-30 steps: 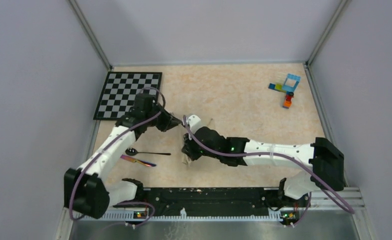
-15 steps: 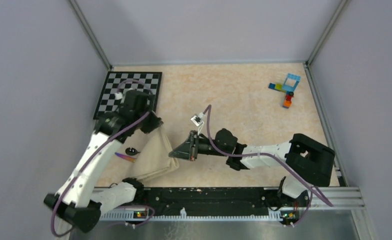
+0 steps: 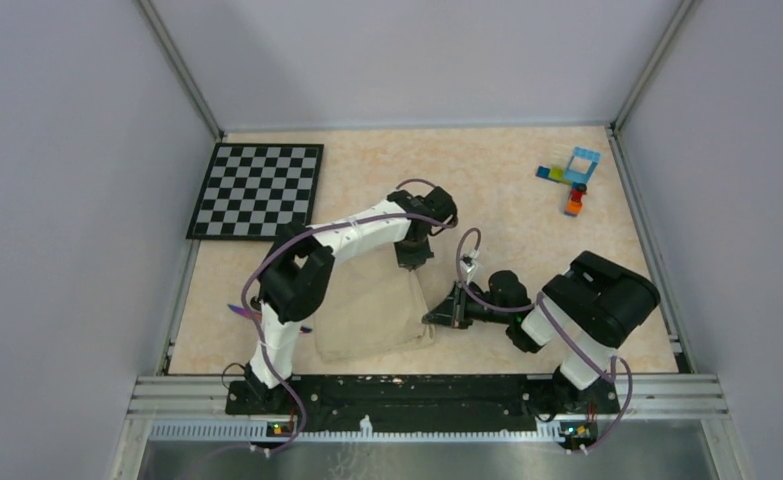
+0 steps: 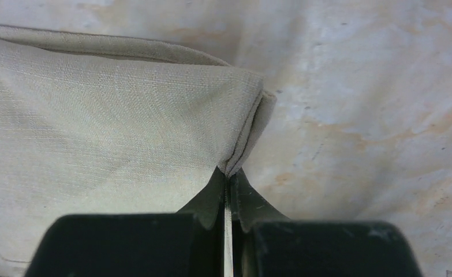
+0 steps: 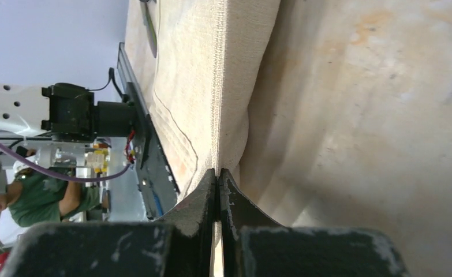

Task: Fold the napkin into a case and place the utensils inside
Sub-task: Turn over the upper triangle folded napkin at the center of the board.

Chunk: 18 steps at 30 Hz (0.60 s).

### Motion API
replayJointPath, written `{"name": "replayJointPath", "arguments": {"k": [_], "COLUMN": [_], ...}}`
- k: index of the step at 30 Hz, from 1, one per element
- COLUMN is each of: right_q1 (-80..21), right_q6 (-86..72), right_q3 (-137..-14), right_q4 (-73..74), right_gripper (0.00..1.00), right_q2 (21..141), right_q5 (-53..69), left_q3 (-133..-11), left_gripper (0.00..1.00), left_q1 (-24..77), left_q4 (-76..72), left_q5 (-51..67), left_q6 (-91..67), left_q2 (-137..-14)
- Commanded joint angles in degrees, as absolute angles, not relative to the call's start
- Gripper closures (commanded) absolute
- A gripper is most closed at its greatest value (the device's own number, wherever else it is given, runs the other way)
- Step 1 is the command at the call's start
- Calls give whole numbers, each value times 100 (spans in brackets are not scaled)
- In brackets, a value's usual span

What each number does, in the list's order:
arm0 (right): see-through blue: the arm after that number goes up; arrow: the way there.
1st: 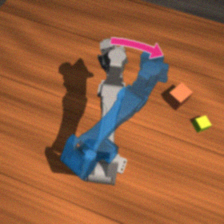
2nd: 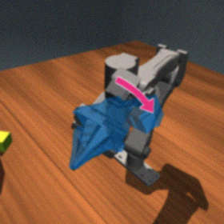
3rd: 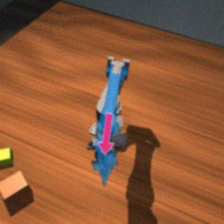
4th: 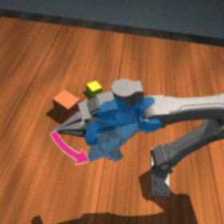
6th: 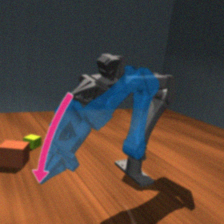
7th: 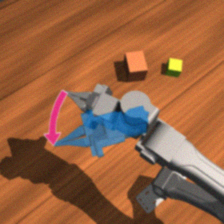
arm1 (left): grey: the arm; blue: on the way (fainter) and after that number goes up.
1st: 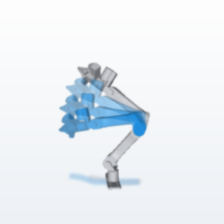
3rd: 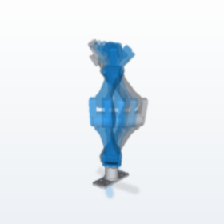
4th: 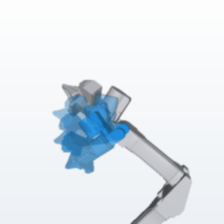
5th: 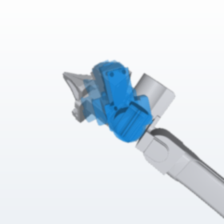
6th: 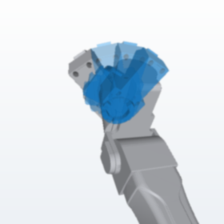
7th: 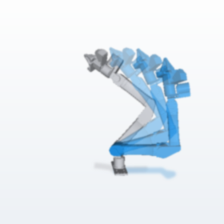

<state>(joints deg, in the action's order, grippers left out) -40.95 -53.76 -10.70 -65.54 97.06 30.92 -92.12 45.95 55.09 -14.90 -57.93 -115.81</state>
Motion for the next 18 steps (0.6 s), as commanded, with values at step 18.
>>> {"name": "replayJointPath", "arguments": {"k": [18], "right_q1": [-3675], "right_q6": [-3716], "right_q3": [-1718], "right_q4": [312], "right_gripper": [79], "right_q2": [6721], "right_q5": [1567], "left_q3": [-10750], "left_gripper": [70], "left_q1": [4406], "left_q4": [2637], "left_q5": [-881], "left_q6": [-4027], "left_q2": [-12846]}}
